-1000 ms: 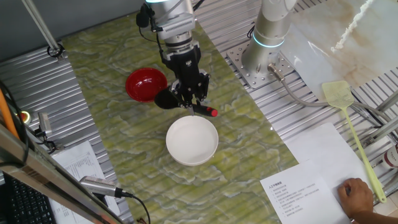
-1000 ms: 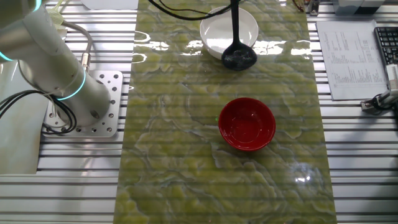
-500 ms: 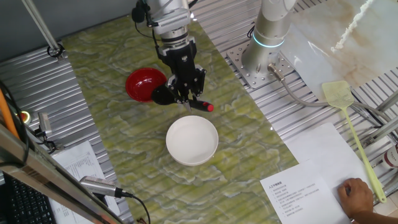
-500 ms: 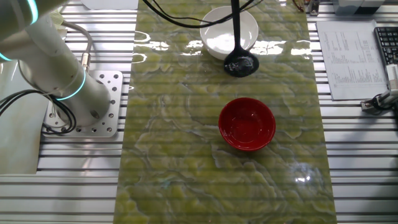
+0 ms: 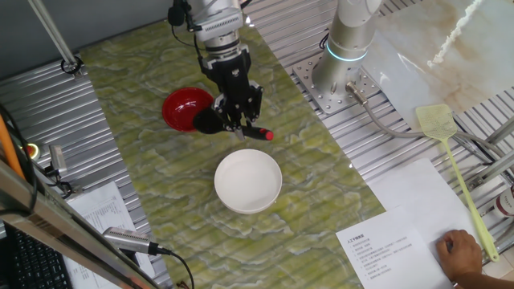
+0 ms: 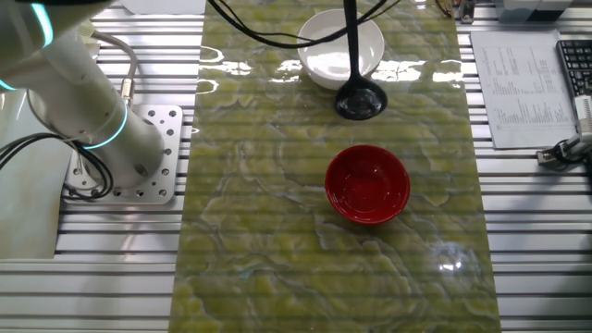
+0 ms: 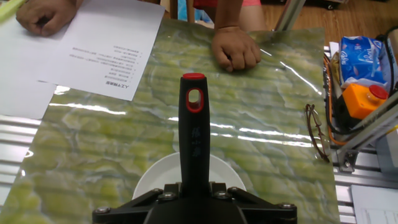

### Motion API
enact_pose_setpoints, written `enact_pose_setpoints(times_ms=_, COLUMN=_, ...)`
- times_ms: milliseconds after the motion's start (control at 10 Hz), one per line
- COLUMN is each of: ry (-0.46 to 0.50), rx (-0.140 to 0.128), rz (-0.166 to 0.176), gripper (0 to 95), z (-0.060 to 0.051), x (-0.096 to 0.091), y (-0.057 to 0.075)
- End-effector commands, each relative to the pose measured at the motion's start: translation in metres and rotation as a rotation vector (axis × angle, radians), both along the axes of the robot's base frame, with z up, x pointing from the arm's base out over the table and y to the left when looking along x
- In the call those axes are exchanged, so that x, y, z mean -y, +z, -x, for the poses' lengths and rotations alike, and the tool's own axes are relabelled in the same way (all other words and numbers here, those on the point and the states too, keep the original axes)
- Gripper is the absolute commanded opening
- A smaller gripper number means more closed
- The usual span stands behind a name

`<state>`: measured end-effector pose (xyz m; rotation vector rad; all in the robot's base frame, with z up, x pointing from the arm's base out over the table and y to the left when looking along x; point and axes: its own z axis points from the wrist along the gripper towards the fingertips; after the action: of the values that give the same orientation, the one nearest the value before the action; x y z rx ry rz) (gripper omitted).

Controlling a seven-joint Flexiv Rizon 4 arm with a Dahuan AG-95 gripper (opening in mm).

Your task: Scoop water with a large spoon from one bowl to another

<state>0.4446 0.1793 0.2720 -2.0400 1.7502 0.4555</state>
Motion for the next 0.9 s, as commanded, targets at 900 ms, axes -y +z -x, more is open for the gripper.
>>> enact_pose_setpoints(times_ms=900, ry=0.039, rx=0.014, rz=0.004, gripper=0.0, z=-0.002, x=0.032, y=-0.009)
